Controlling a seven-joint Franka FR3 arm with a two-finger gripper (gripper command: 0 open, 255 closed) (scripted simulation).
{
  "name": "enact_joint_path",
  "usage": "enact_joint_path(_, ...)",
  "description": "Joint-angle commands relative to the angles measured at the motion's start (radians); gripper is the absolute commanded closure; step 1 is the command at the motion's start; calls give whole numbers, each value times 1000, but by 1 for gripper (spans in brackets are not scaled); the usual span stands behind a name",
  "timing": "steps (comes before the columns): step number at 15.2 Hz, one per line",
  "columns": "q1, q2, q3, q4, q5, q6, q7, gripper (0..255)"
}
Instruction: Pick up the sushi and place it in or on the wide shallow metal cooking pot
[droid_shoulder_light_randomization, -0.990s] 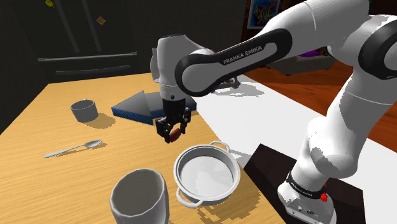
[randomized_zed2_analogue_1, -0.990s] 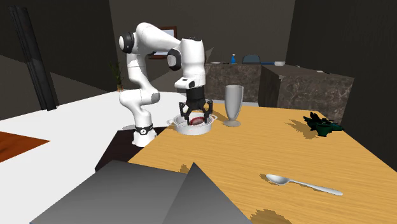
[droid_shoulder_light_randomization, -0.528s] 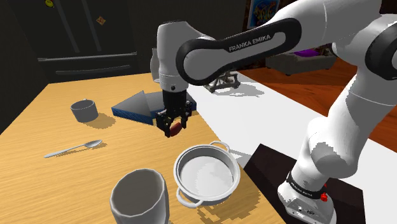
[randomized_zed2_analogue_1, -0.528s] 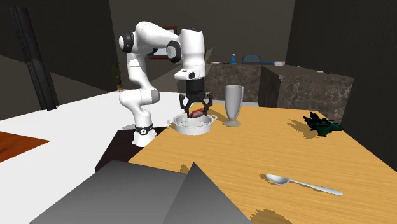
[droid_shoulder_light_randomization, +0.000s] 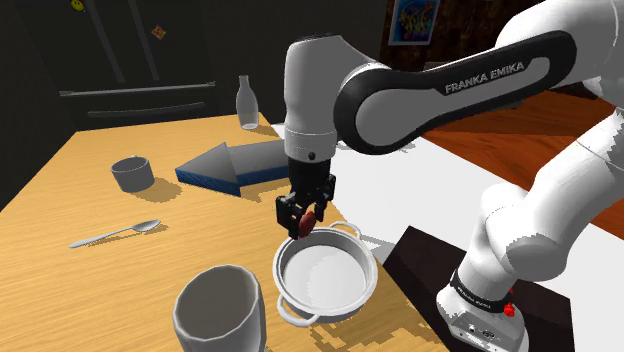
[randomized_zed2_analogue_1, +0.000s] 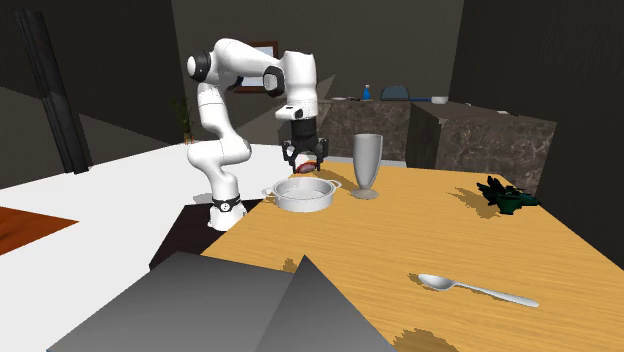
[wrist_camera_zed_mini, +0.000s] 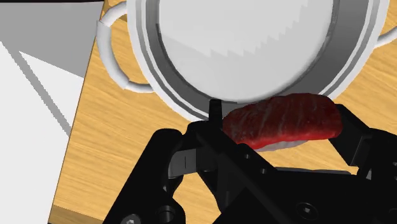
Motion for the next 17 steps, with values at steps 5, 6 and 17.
enact_joint_path(5,46,-130,22,-131,54,9,30,255)
enact_joint_path(6,46,-128,25,-143,55,23,29,255)
enact_joint_path(17,50,-87,49,-247,68,168,24,255)
